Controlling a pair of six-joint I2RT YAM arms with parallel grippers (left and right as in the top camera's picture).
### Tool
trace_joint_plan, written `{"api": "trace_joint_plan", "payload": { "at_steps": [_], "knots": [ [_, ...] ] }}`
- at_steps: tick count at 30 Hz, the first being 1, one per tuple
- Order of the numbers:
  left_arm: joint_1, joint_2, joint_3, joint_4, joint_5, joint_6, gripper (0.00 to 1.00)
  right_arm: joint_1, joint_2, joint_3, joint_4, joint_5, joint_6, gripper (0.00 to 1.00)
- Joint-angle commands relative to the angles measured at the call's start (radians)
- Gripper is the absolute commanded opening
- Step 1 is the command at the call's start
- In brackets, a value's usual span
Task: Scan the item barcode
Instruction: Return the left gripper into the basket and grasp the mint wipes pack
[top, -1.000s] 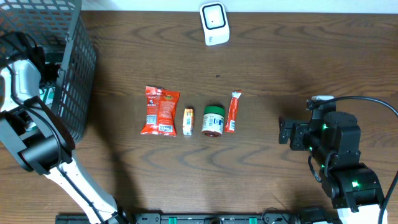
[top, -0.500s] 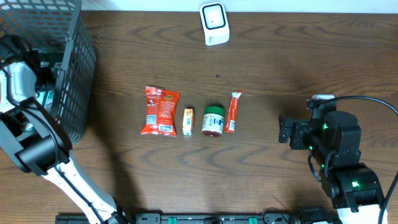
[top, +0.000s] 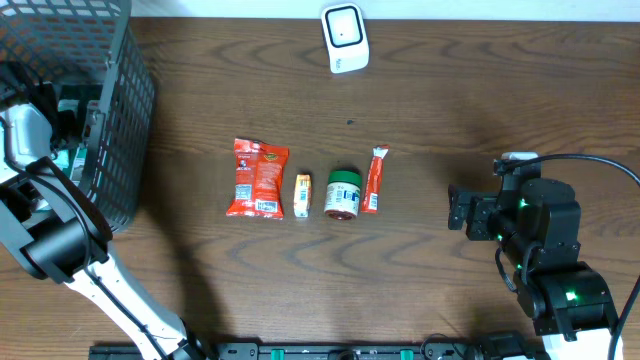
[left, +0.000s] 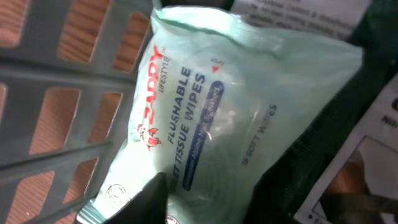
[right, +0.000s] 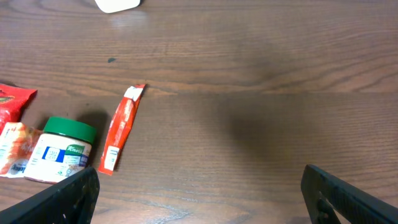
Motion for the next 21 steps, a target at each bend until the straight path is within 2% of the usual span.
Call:
{"api": "trace_joint_plan", "payload": {
  "at_steps": [1,3,10,21],
  "knots": [
    [0.019,0.068,-0.011,-0.01,-0.002,-0.013,0.13,-0.008,-0.002,0.018,0.001,-0.002,0.017,0.99],
    [0.019,0.05,-0.011,-0.002,-0.002,-0.029,0.07,-0.008,-0.002,0.018,0.001,-0.002,0.017,0.99],
    [0.019,-0.079,-0.01,0.014,0.006,-0.124,0.07,-0.008,-0.002,0.018,0.003,-0.002,0.017,0.99],
    [0.019,-0.41,-0.01,0.054,0.102,-0.282,0.07,-0.008,-0.002,0.018,0.034,-0.002,0.019,0.99]
  ]
}}
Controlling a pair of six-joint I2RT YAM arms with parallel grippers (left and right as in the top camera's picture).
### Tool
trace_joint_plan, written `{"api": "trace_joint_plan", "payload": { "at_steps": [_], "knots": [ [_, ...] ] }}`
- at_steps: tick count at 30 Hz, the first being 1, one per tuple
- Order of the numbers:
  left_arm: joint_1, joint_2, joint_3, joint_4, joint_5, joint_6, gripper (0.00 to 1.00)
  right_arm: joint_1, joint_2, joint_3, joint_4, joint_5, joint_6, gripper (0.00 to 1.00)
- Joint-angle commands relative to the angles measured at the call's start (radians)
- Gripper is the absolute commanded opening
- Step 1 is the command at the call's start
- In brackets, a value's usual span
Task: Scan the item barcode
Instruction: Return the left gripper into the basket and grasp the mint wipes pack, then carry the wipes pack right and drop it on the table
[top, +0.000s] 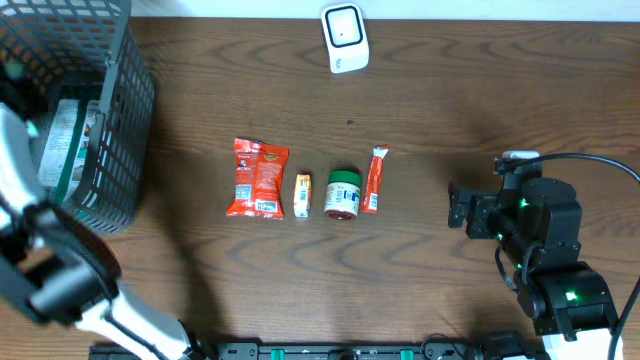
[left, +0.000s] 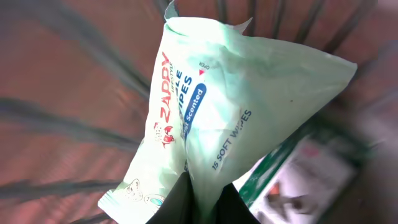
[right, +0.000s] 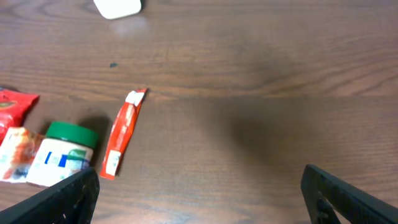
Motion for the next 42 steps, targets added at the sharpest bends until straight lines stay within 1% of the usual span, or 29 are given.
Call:
{"api": "trace_joint_plan", "payload": {
  "at_steps": [1,4,10,12,16,19,24,26,27,30,33,35,42],
  "knots": [
    [0.005,-0.127,0.015,0.0,0.084,-0.098,0.07,-0.008,-0.002,0.018,0.022,-0.001,0.021,0.99],
    [0.005,-0.216,0.015,-0.006,0.237,-0.154,0.07,-0.008,-0.002,0.018,0.066,-0.001,0.052,0.99],
    [-0.027,-0.377,0.015,-0.064,0.664,-0.261,0.07,-0.009,-0.002,0.036,0.093,-0.009,0.09,0.99],
    [-0.075,-0.418,0.015,-0.102,0.798,-0.261,0.07,-0.009,0.0,0.071,0.069,-0.009,0.089,0.99],
    [-0.192,-0.438,0.015,-0.184,0.946,-0.261,0.07,-0.016,0.016,0.198,-0.03,-0.008,0.089,0.99],
    [-0.32,-0.42,0.013,-0.257,1.011,-0.261,0.07,-0.042,0.049,0.333,-0.142,-0.009,0.089,0.99],
    [-0.55,-0.36,0.011,-0.289,1.111,-0.261,0.07,-0.092,0.135,0.527,-0.335,-0.009,0.084,0.99],
    [-0.715,-0.292,0.011,-0.288,1.118,-0.265,0.07,-0.132,0.196,0.613,-0.422,-0.023,0.066,0.99],
    [-0.809,-0.235,0.011,-0.282,1.118,-0.269,0.07,-0.159,0.229,0.653,-0.455,-0.068,0.05,0.99],
    [-0.929,-0.14,0.011,-0.257,1.144,-0.299,0.07,-0.204,0.277,0.703,-0.493,-0.153,0.026,0.99],
    [-1.04,-0.031,0.011,-0.169,1.262,-0.315,0.07,-0.243,0.309,0.717,-0.5,-0.197,0.008,0.99],
    [-1.106,0.039,0.011,-0.092,1.307,-0.366,0.07,-0.259,0.324,0.717,-0.502,-0.209,-0.002,0.99],
    [-1.291,0.267,0.011,0.175,1.308,-0.528,0.07,-0.282,0.359,0.717,-0.523,-0.219,-0.036,0.99]
  ]
}}
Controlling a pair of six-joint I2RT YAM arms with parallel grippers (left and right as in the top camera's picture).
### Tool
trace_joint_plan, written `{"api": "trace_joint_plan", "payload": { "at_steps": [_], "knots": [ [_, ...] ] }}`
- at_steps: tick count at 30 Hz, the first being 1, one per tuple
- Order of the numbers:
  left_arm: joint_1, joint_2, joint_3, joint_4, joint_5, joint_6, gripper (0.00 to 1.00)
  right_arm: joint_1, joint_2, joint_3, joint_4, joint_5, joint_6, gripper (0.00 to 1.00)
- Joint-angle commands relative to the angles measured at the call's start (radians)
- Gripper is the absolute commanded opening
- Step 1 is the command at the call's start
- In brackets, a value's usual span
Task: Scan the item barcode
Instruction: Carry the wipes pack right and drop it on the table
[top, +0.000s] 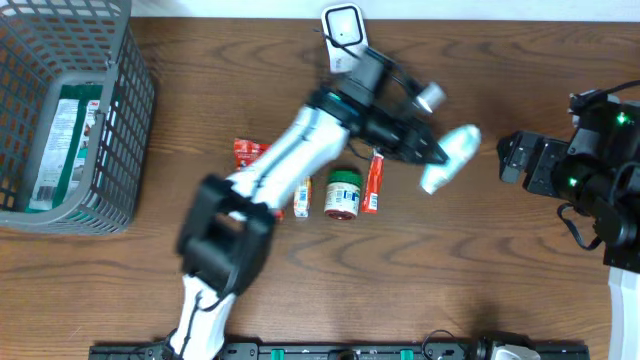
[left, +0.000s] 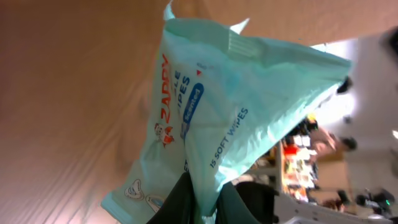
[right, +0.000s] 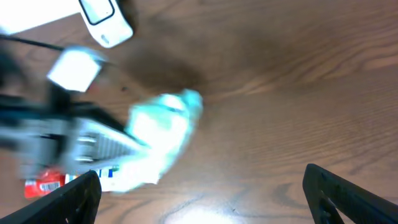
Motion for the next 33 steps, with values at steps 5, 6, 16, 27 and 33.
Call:
{"api": "trace_joint_plan", "payload": {
  "at_steps": [5,6,16,27,33],
  "knots": [
    [-0.133,0.201,0.008,0.232,0.053,-0.175,0.07,-0.024,0.024,0.023,-0.018,-0.026,-0.055,0.99],
    [-0.137,0.219,0.008,0.24,0.047,-0.175,0.07,-0.024,0.024,0.023,-0.02,-0.026,-0.055,0.99],
    [-0.127,0.272,0.003,0.242,-0.158,-0.111,0.17,-0.024,0.026,0.022,-0.037,-0.026,-0.055,0.99],
    [-0.116,0.264,0.003,0.243,-0.272,-0.087,0.4,-0.024,0.026,0.022,-0.041,-0.026,-0.063,0.99],
    [-0.081,0.201,0.005,0.243,-0.307,-0.064,0.61,-0.024,0.026,0.022,-0.04,-0.026,-0.074,0.99]
  ]
}}
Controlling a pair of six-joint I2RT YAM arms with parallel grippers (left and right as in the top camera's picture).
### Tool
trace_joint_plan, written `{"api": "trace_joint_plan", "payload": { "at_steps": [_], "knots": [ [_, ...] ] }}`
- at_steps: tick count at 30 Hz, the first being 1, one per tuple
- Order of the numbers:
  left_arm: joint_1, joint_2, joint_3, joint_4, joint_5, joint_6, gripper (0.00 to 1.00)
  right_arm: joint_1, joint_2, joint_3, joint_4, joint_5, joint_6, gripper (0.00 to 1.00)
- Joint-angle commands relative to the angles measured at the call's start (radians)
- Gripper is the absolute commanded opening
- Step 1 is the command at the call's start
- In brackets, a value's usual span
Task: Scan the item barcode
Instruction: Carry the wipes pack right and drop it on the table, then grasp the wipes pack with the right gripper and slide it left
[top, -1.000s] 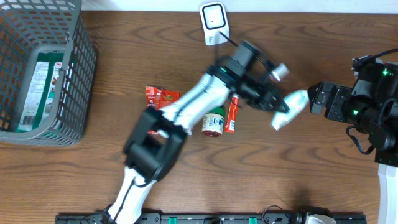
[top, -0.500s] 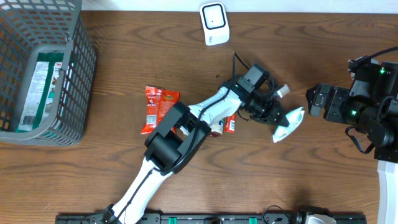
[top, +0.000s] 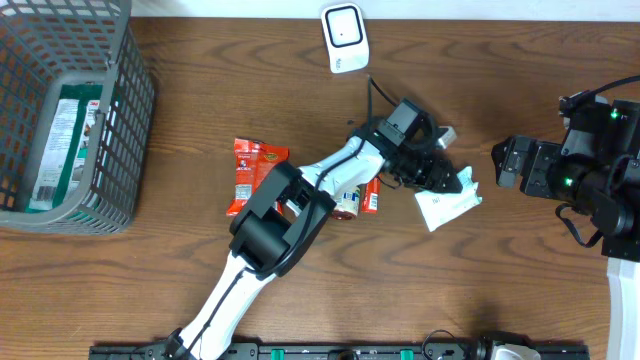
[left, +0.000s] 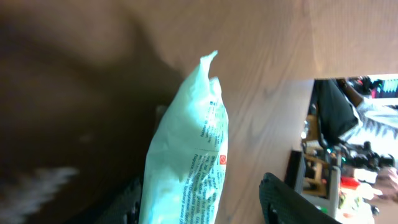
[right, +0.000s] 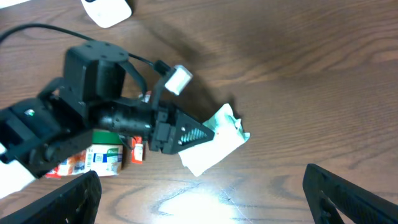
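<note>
The pale green pack of wipes (top: 448, 206) lies on the wooden table to the right of the row of items, also seen as the pack (right: 214, 146) in the right wrist view. My left gripper (top: 452, 181) reaches across the table and stands open around the pack (left: 186, 162), one finger on each side, the pack close to the left finger. The white scanner (top: 343, 38) sits at the table's far edge. My right gripper (top: 505, 165) hovers open to the right of the pack with nothing between its fingers (right: 74, 199).
A grey basket (top: 120, 120) at the far left holds another package. In a row mid-table lie a red snack bag (top: 256, 177), a small yellow box (top: 302, 195), a green-lidded jar (top: 342, 198) partly under my left arm, and a red stick sachet (top: 370, 197).
My left gripper held the wipes pack above the table; now the pack lies on the table slightly lower and the jaws stand open around it. The right arm has barely moved.
My left gripper was in the basket at the wipes pack. Then it was shut on the pack, still in the basket. Later it held the pack to the right of the item row, with the right arm shifted toward the far right. Now the pack rests there, released.
</note>
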Motion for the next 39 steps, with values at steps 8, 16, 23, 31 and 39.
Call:
{"api": "trace_joint_plan", "payload": {
  "at_steps": [8,16,23,31,39],
  "knots": [
    [0.076,-0.257,0.006,-0.03,-0.143,0.053,0.66,-0.024,0.0,0.021,-0.002,-0.012,-0.02,0.99],
    [0.204,-0.443,0.006,-0.264,-0.311,0.066,0.68,-0.023,0.0,0.021,-0.007,-0.013,-0.019,0.99],
    [0.425,-0.639,0.013,-0.536,-0.526,0.119,0.69,-0.023,0.001,0.01,-0.024,-0.039,0.005,0.99],
    [0.759,-0.853,0.023,-0.604,-0.672,0.131,0.69,-0.022,0.041,-0.061,-0.024,-0.115,0.087,0.99],
    [1.071,-0.879,0.023,-0.602,-0.716,0.131,0.7,-0.022,0.101,-0.241,0.023,-0.133,0.098,0.99]
  ]
}}
